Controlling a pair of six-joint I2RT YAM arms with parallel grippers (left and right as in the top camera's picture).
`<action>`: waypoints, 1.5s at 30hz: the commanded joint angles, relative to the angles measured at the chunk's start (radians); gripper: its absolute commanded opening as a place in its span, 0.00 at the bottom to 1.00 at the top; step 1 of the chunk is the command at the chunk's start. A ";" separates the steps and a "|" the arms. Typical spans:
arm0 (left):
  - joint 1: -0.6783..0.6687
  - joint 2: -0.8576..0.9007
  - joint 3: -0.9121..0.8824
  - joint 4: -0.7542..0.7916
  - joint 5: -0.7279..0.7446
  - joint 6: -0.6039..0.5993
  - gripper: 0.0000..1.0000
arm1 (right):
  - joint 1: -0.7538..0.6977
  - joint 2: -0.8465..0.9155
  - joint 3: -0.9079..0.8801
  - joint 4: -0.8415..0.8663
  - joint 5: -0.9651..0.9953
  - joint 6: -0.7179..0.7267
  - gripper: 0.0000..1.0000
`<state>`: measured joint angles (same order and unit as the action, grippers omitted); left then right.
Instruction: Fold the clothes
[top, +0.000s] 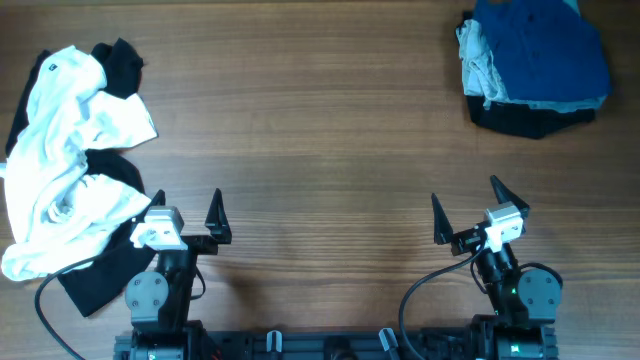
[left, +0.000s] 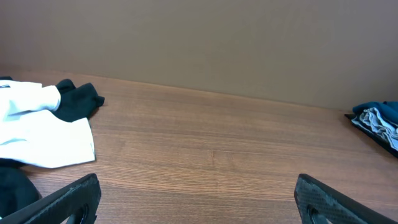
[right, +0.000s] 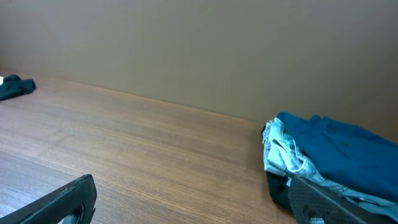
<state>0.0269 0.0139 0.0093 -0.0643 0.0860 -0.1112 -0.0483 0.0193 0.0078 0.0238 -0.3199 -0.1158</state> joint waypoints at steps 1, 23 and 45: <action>-0.005 -0.007 -0.004 -0.007 -0.013 -0.002 1.00 | 0.006 -0.008 -0.003 0.005 0.006 0.012 1.00; -0.005 -0.007 -0.004 -0.006 -0.008 -0.002 1.00 | 0.006 -0.008 -0.003 0.005 0.006 0.011 1.00; -0.005 -0.007 -0.004 -0.005 0.003 -0.003 1.00 | 0.006 -0.008 -0.002 0.089 -0.017 0.119 1.00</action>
<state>0.0269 0.0139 0.0093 -0.0643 0.0872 -0.1112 -0.0483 0.0193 0.0078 0.0742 -0.3138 -0.0319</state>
